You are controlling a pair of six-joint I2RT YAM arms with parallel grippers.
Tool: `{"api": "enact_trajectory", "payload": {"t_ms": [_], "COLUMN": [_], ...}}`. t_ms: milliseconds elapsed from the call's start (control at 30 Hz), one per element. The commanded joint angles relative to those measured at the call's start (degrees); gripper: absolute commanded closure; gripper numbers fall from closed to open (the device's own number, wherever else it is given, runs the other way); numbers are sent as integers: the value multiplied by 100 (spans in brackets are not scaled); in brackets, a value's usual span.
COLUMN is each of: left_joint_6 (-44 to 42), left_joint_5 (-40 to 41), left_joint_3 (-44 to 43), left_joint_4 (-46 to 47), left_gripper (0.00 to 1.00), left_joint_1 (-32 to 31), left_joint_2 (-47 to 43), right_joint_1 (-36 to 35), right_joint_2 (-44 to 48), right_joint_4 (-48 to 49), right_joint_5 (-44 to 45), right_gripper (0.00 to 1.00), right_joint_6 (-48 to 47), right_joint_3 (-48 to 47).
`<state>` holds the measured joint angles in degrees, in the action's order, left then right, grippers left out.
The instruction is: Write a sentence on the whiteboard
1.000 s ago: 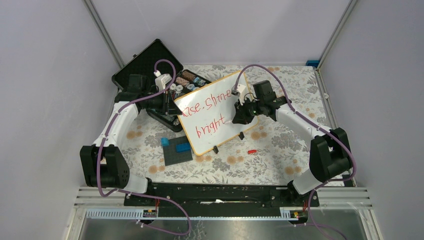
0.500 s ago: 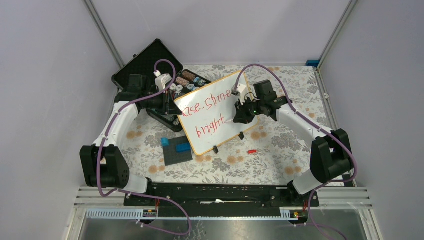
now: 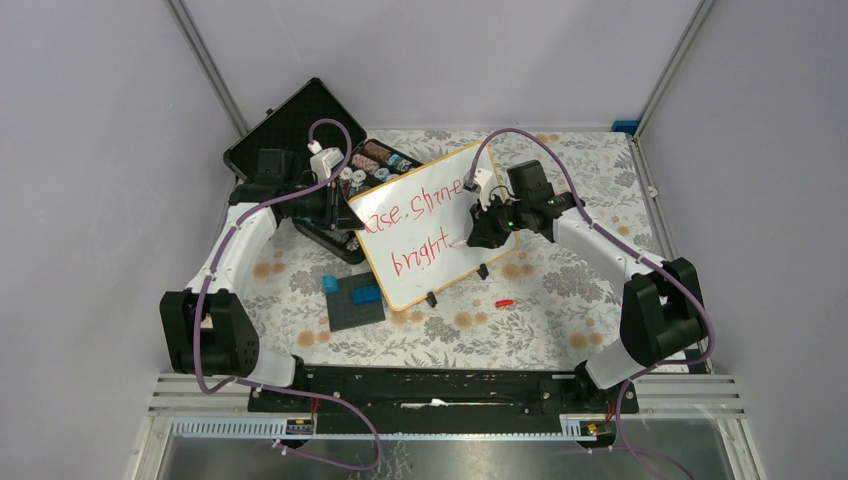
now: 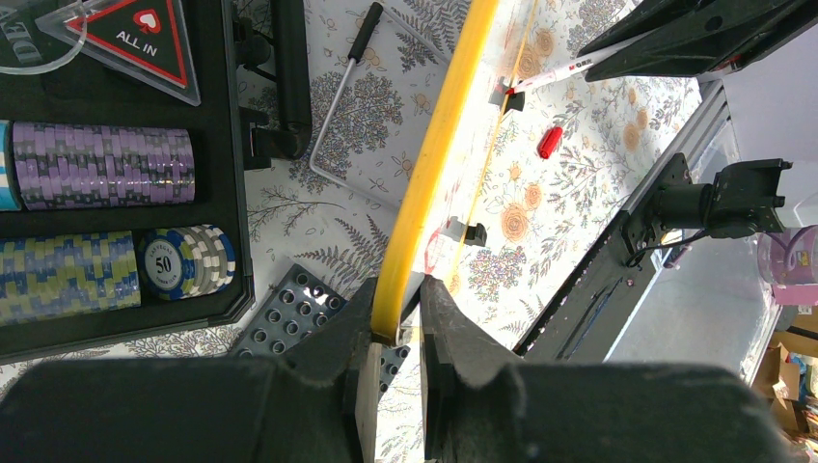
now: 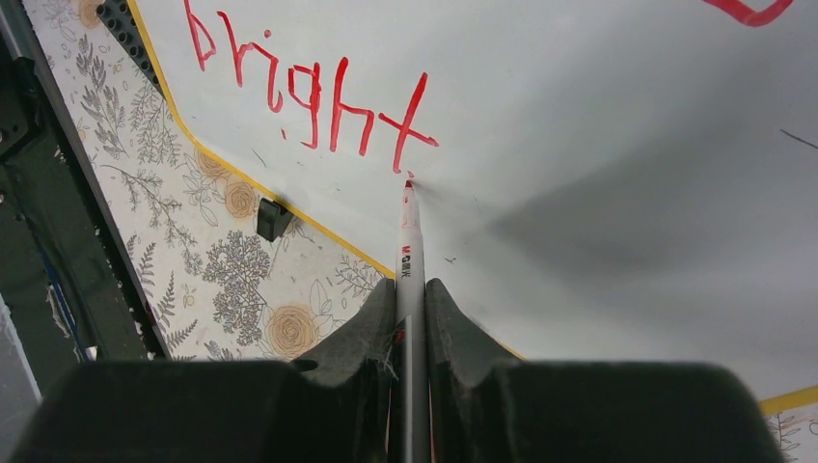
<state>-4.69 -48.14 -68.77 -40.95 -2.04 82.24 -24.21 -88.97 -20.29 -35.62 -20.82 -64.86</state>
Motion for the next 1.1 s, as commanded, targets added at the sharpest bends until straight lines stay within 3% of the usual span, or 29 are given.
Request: {"api": "enact_trajectory", "payload": {"t_ms": [0,300,1067], "left_joint_6": [-410,-414,-428], "left_joint_5": [480,463,467], "left_joint_3": [69,62,20], "left_joint_4": [51,45,8], "left_gripper": [100,100,100], "left_joint_1": [-138,-134,-138], "left_joint_2": [-41,-50,-15], "right_joint_1": [59,300,302], "right_joint_2": [168,372,-143], "right_joint_4": [-15,-248,-101], "right_joint_5": [-103,-160,79], "right_gripper": [100,100,100], "right_joint_6": [-65,-171,-229], "right_joint_3": [-273,-261,-288]}}
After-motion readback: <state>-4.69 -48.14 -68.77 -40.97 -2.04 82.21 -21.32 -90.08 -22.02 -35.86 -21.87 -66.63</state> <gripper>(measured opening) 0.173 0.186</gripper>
